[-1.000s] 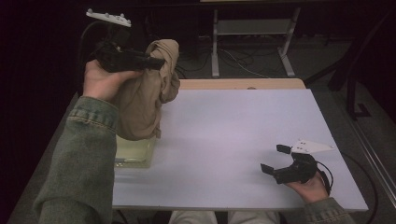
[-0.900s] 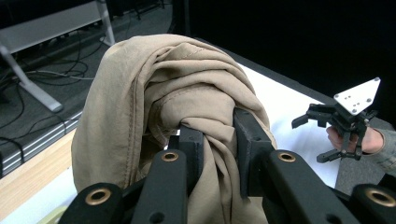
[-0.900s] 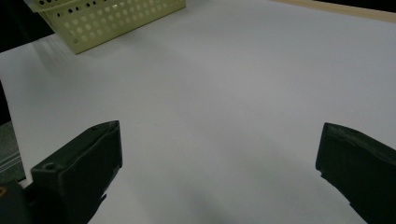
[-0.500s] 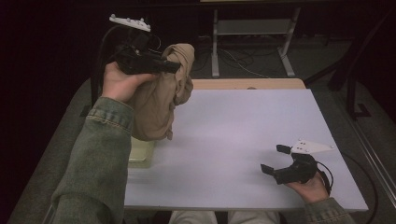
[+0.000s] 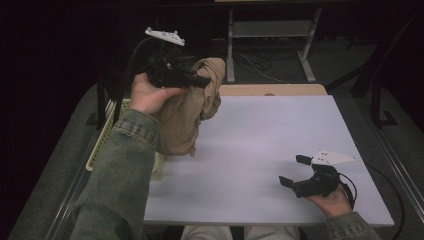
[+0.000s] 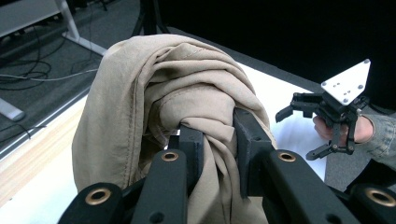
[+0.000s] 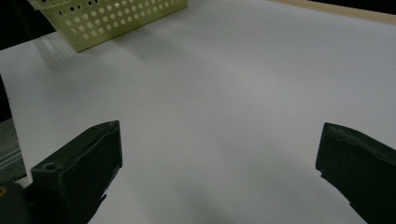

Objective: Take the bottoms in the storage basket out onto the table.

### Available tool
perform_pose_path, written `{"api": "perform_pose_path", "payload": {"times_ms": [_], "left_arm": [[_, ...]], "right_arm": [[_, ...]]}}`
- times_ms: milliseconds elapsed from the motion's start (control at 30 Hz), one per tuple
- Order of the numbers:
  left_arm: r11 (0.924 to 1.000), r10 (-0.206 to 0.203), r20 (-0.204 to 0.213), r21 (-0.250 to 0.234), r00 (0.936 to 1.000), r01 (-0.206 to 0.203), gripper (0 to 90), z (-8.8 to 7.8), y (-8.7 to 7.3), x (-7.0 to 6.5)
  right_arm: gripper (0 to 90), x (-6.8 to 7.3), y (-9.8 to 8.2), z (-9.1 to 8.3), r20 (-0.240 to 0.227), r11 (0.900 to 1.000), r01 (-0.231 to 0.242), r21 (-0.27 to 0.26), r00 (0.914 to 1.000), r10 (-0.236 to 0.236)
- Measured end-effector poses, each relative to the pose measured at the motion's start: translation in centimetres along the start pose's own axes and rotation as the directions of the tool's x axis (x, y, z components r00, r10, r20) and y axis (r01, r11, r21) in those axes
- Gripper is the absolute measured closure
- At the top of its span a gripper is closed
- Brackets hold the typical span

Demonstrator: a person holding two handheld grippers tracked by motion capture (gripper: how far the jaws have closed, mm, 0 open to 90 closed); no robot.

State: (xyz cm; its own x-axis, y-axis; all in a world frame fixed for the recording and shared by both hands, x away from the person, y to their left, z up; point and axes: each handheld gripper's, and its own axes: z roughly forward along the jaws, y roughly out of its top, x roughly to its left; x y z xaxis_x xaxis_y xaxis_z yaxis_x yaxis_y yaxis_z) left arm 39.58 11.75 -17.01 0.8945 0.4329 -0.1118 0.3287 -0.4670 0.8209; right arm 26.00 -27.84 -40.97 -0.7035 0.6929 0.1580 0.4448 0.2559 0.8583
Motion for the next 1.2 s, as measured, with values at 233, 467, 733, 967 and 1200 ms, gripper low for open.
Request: {"api": "perform_pose_path", "payload": {"times_ms": [233,467,733,967,1200], "left_arm": [[0.9999,-0.006,0.036,0.01,0.9993,0.006,74.0,2.0,-0.3,0.1],[0.9994,-0.004,0.052,0.033,0.9986,0.002,74.1,3.9,-0.7,0.2],[0.9977,0.009,0.046,0.066,0.9989,-0.012,74.0,5.8,-1.1,0.3],[0.9969,0.01,0.067,0.078,0.9977,-0.015,74.1,7.6,-1.4,0.4],[0.9951,0.019,0.087,0.095,0.996,-0.027,74.0,9.3,-1.6,0.6]], "right_arm": [[0.2,0.0,0.0,-0.1,0.003,1.0,-0.003,-0.005,1.0,0.003],[0.2,0.1,0.0,-0.1,-0.002,1.0,0.001,-0.002,1.0,-0.001],[0.2,0.2,0.0,-0.1,-0.011,1.0,-0.001,0.006,0.9999,0.001],[0.2,0.1,0.0,-0.1,-0.012,1.0,-0.003,0.004,0.9999,0.003],[0.2,0.0,0.0,-0.1,-0.014,1.0,0.007,0.004,0.9999,-0.007]]}}
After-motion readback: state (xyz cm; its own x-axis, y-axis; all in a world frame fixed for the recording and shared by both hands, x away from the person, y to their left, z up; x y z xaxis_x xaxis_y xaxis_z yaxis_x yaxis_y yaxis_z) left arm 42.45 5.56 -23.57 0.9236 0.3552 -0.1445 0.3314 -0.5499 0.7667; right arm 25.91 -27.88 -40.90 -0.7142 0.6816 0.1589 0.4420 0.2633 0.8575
